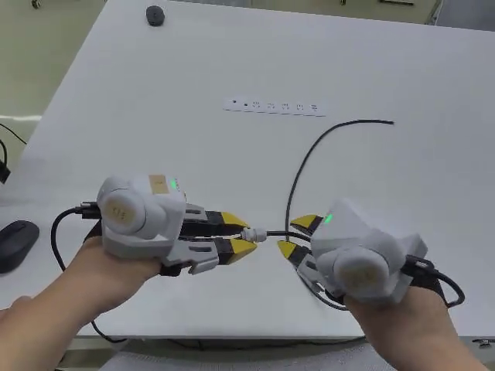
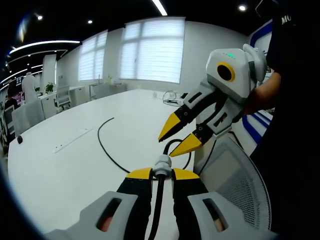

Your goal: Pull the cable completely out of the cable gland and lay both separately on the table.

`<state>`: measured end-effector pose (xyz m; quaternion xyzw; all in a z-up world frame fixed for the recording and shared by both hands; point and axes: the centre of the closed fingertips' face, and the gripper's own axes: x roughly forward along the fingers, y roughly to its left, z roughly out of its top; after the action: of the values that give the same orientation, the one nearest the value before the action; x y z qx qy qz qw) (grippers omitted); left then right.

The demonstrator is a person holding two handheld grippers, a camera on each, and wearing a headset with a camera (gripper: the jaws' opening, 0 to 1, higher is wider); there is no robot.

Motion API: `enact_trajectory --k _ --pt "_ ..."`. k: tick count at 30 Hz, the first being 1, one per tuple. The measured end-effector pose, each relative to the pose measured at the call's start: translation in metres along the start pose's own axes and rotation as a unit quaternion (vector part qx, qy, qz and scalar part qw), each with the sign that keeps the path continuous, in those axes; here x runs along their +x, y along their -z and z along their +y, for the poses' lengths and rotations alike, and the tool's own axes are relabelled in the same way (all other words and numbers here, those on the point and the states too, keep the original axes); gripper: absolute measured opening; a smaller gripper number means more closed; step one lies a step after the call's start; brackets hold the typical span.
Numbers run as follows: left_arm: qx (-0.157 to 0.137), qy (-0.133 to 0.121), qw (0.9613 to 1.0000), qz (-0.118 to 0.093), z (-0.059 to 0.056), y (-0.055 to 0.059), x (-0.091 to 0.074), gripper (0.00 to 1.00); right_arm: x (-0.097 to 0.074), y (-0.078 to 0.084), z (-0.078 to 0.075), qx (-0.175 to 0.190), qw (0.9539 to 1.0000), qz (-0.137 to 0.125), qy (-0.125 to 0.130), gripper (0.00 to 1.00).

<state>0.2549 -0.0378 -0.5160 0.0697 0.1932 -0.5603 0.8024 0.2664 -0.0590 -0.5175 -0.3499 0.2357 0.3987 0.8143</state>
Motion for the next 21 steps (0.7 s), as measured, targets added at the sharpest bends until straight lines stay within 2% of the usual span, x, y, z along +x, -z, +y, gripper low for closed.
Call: enact_trajectory --k 2,9,16,21 --pt "0.001 -0.002 1.0000 0.002 0.001 0.000 0.000 0.15 0.004 0.000 0.005 -0.018 0.9997 0.012 -0.013 0.12" --pt "0.002 -0.003 1.0000 0.003 0.001 0.000 0.000 0.15 0.010 -0.004 0.012 -0.070 0.9971 0.017 -0.024 0.05" --pt "0.000 -0.007 1.0000 0.000 0.001 0.001 -0.001 0.15 0.009 -0.003 0.012 -0.064 0.9976 0.009 -0.024 0.02" --pt "0.003 -0.007 1.0000 -0.001 0.000 0.000 -0.001 0.15 0.008 0.001 0.009 -0.014 0.9996 0.004 -0.024 0.00"
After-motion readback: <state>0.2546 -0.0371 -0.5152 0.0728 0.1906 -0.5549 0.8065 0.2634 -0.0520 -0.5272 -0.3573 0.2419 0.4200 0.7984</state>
